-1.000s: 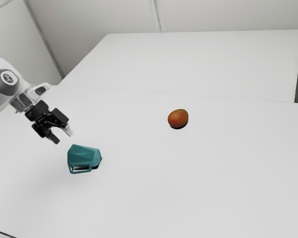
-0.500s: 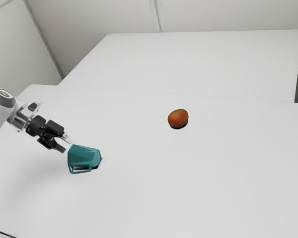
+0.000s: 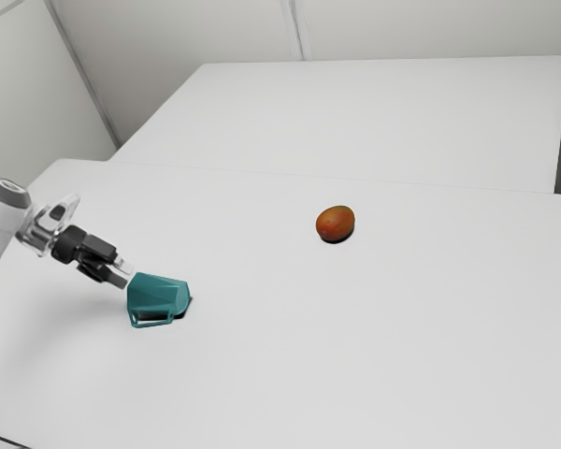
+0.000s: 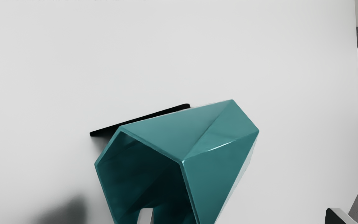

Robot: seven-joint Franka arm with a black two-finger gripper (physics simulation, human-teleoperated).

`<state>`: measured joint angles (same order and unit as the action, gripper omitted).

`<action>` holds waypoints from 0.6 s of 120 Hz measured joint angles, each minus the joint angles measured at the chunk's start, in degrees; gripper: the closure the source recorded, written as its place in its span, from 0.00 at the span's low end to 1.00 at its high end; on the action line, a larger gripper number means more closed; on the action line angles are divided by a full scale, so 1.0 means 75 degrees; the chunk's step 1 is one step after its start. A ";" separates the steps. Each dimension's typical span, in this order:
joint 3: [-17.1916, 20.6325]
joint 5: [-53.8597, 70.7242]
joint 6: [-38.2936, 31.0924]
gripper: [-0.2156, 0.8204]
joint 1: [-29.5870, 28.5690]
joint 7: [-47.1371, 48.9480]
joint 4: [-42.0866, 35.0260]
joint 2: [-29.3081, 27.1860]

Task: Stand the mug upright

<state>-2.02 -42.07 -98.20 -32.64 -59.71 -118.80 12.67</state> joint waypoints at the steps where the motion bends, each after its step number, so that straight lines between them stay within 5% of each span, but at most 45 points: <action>1: 0.0000 -0.0003 0.0002 0.21 -0.0003 -0.0017 0.0006 0.0011; 56: 0.0044 -0.0770 0.0267 0.21 -0.0030 -0.0654 0.0027 0.0537; 72: 0.0047 -0.0932 0.0422 0.33 -0.0042 -0.0768 0.0017 0.0639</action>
<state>-1.67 -49.06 -95.03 -32.96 -65.46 -118.67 17.47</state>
